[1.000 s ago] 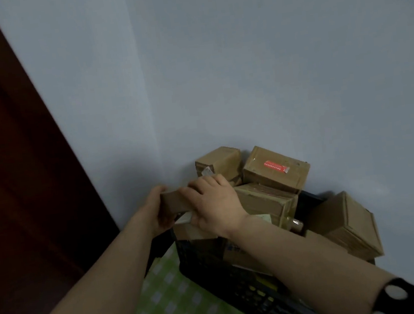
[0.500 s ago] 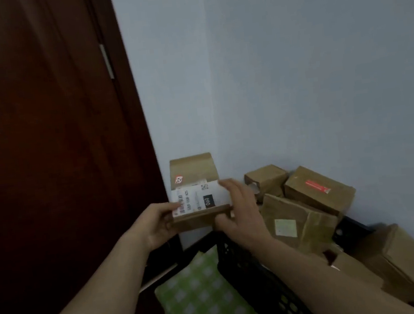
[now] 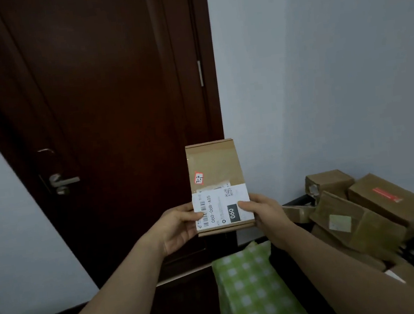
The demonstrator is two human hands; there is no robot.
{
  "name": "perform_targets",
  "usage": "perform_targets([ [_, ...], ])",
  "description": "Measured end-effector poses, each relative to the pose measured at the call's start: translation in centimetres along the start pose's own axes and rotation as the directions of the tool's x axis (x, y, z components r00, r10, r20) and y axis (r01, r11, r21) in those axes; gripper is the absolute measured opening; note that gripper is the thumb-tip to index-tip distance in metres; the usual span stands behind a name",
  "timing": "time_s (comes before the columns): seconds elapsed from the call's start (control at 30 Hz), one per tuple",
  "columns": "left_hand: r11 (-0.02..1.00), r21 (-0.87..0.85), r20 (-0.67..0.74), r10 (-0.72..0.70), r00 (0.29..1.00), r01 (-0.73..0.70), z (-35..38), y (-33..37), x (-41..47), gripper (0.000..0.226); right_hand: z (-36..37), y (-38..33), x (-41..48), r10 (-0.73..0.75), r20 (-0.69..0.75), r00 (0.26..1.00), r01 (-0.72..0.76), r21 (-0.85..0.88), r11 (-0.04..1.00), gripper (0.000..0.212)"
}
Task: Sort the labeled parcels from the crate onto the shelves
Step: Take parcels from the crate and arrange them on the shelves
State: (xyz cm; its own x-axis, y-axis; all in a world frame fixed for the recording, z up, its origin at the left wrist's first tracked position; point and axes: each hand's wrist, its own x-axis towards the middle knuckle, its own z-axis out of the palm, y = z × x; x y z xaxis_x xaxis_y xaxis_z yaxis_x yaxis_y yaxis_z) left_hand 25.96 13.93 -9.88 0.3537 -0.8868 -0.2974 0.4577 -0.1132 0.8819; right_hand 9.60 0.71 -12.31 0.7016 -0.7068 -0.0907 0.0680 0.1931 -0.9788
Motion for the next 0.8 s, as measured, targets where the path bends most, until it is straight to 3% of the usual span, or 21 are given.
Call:
perform_targets([
  [0.13, 0.971, 0.239, 0.006, -0.012, 1.000, 0.010, -1.9, 2.5, -2.7, 0.039, 1.4, -1.3, 0.5, 0.000, -0.140, 0.990, 0.003, 0.022, 1.000, 0.025],
  [0.23, 0.890, 0.456, 0.008, -0.013, 1.000, 0.008, -3.4, 5.2, -4.7, 0.051, 1.4, -3.1, 0.8, -0.091, -0.242, 0.966, 0.096, 0.007, 0.995, 0.059],
  [0.3, 0.806, 0.592, 0.003, -0.019, 1.000, 0.013, -4.1, 6.9, -6.1, 0.052, 1.5, -4.1, 0.7, -0.127, -0.176, 0.976, 0.117, -0.067, 0.991, 0.069],
  [0.37, 0.748, 0.664, 0.007, -0.031, 0.999, 0.019, -4.6, 8.3, -7.2, 0.052, 2.2, -4.3, 0.1, -0.078, -0.008, 0.997, 0.075, -0.181, 0.981, 0.068],
  [0.47, 0.732, 0.680, -0.058, 0.088, 0.994, -0.025, -5.3, 9.4, -8.1, 0.064, 3.6, -4.1, -0.6, -0.034, 0.072, 0.997, 0.048, -0.208, 0.977, 0.062],
  [0.57, 0.828, 0.540, -0.247, 0.330, 0.911, -0.154, -7.1, 9.2, -8.1, 0.092, 4.8, -3.6, -0.9, -0.078, 0.030, 0.996, 0.081, -0.100, 0.992, 0.059],
  [0.63, 0.900, 0.418, -0.318, 0.273, 0.908, -0.125, -8.3, 8.3, -8.5, 0.103, 5.5, -3.6, -1.1, -0.098, 0.024, 0.995, 0.100, -0.065, 0.993, 0.055],
  [0.7, 0.912, 0.404, -0.276, 0.196, 0.941, -0.071, -8.6, 7.3, -9.3, 0.074, 6.3, -3.6, -1.3, -0.103, 0.035, 0.994, 0.105, -0.043, 0.994, 0.052],
  [0.73, 0.908, 0.412, -0.259, 0.195, 0.946, -0.075, -8.4, 6.9, -9.8, 0.054, 6.7, -3.6, -1.4, -0.100, 0.045, 0.994, 0.102, -0.040, 0.994, 0.052],
  [0.8, 0.907, 0.407, -0.266, 0.231, 0.936, -0.108, -8.4, 6.5, -10.4, 0.037, 7.3, -3.6, -1.4, -0.096, 0.065, 0.993, 0.099, -0.038, 0.994, 0.053],
])
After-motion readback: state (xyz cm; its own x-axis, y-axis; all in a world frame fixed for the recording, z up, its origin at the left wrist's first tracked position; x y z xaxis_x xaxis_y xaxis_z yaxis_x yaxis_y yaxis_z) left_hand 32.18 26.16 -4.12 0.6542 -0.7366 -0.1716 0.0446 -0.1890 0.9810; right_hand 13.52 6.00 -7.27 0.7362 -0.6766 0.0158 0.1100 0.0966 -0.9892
